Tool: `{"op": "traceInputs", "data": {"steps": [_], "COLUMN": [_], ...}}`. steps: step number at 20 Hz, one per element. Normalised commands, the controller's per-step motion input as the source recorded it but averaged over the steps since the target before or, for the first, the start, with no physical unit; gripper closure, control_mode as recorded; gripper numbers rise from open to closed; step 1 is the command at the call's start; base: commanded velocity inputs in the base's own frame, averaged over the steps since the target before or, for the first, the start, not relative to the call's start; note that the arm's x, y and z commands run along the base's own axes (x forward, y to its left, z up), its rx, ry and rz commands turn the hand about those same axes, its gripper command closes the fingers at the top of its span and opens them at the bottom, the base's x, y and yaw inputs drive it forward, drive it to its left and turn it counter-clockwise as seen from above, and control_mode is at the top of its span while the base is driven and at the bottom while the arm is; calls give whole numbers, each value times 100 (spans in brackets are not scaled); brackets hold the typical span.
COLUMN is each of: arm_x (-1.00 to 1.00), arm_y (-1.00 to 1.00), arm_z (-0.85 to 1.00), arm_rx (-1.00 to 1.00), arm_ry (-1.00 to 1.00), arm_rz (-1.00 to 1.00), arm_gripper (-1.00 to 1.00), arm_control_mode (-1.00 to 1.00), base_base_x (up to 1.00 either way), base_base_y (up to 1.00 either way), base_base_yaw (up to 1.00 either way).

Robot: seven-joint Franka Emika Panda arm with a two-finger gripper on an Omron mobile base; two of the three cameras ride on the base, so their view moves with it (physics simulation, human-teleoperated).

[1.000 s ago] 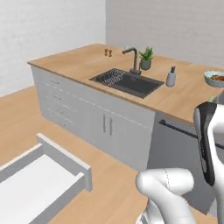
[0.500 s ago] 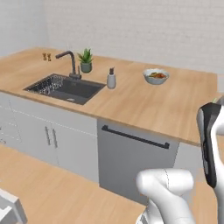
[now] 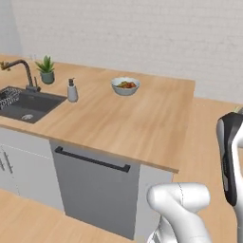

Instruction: Take a straw from the drawer in front and place it inside the glass cup on the dining counter.

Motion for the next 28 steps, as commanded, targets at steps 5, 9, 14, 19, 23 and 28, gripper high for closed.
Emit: {"op": "traceInputs", "data": {"steps": [5,9,14,19,23,28], "arm_x": [0,0,0,0,0,0], "arm_y": [0,0,0,0,0,0], "arm_z": [0,0,0,0,0,0], "arm_rx": [0,0,0,0,0,0], "arm_ry": [0,0,0,0,0,0], "arm_rz": [0,0,0,0,0,0], "arm_gripper": [100,100,100,100,100,100], "arm_control_mode": [100,100,100,100,100,100], "base_base_x": [23,46,87,100,92,-6], "base_base_y": [-100,-100,-85,-59,-71,-100], "base_base_yaw": [-10,-4,0,0,1,1]}}
